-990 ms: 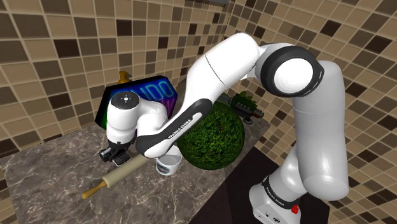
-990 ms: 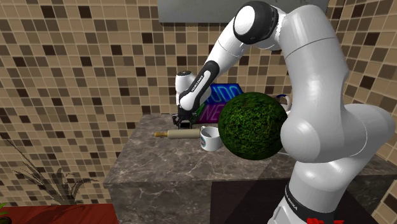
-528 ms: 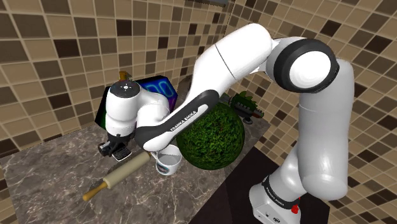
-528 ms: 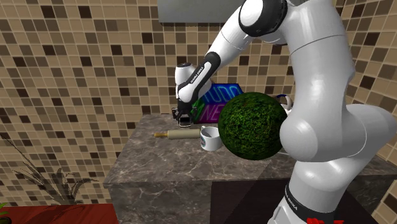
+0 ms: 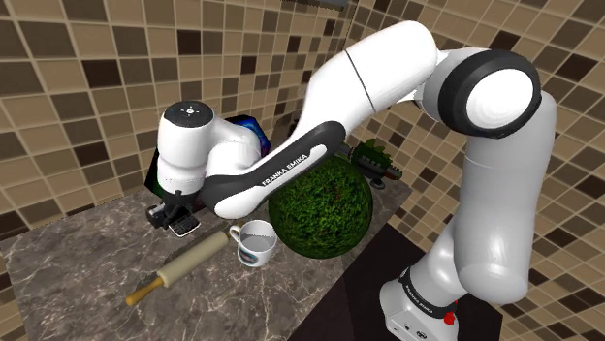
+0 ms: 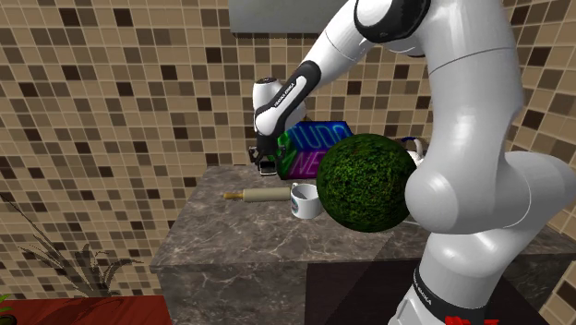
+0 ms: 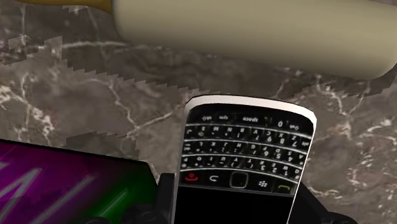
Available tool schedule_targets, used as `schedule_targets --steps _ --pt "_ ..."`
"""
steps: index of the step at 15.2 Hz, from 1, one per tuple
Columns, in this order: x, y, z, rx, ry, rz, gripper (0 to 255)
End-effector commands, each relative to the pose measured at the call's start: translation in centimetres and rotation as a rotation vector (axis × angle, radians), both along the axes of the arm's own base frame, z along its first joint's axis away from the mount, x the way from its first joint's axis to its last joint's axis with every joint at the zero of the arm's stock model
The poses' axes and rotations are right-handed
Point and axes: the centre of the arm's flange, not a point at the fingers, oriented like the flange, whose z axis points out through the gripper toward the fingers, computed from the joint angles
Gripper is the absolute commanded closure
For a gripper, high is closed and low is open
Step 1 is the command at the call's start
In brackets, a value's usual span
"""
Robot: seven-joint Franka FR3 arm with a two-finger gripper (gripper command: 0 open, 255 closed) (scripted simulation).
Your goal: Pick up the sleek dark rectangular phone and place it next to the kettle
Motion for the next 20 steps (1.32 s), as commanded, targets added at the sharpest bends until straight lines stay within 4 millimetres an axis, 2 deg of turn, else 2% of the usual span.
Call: schedule_targets --steps 1,20 --pt "0.0 0.0 1.1 0.0 0.0 0.0 255" --pt "0.0 0.0 11.1 0.0 0.0 0.0 255"
